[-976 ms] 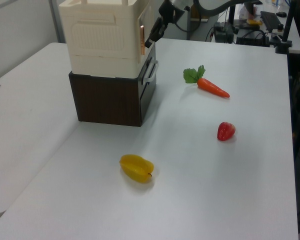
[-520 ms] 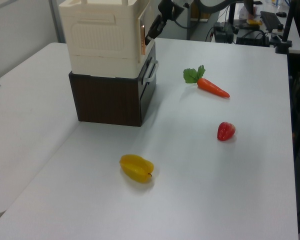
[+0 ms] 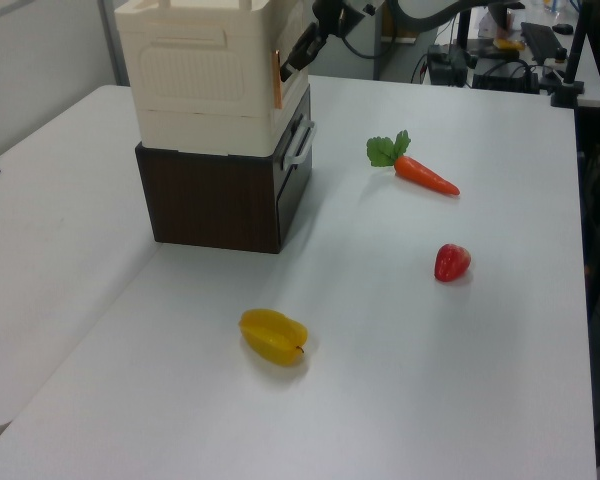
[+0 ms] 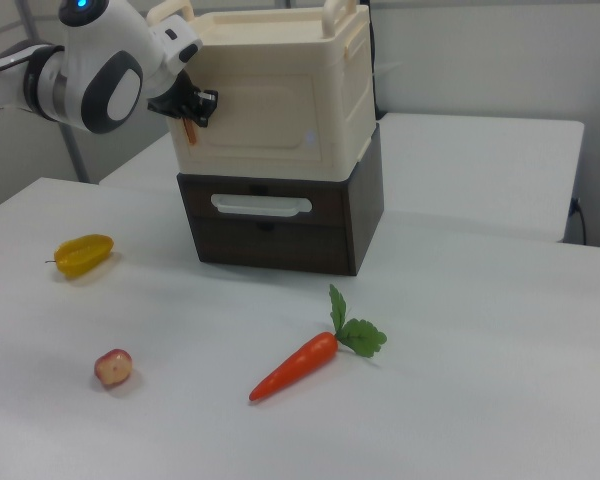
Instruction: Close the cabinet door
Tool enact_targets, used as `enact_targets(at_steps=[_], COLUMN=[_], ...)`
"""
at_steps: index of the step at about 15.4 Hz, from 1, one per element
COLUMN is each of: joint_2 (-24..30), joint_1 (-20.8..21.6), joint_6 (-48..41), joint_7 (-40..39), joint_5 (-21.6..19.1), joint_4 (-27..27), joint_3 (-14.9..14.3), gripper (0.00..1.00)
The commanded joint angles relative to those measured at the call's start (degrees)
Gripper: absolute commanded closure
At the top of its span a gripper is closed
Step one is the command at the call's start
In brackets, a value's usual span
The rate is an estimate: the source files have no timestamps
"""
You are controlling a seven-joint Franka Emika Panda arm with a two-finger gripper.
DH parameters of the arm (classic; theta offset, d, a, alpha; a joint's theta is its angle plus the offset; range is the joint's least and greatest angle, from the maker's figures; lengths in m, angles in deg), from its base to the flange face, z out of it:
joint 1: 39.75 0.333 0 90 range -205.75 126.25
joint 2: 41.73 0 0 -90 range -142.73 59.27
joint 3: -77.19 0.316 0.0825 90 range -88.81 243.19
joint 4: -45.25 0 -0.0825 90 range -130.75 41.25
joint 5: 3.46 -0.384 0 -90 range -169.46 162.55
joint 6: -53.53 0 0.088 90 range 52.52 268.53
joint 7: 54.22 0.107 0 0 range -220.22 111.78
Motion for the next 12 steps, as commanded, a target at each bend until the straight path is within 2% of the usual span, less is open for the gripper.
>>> enact_targets(at_steps=[1,4,6,9,10,12], joint_2=[-0.23,1.96,4.25,8.20,9.43,11.19], joint_1=[0.91,0.30,-0.31,-3.91,-5.05,-6.81], joint_6=[2.20,-7.08,-17.10,-34.76,-39.69,-48.66], joint_7=[0.86,0.51,0.86,0.95,1.04,4.53], joint_5=[-0.68,-0.51,-0.16,0.89,2.55,6.24], joint_4=[0.05,-0.83,-0.83,-0.48,-0.48,-0.39], joint_3=[-0.15,-0.33,-1.12,-1.38,-1.64,-1.65], gripper=[1.00,1.00,1.00,0.97,0.93,0.70])
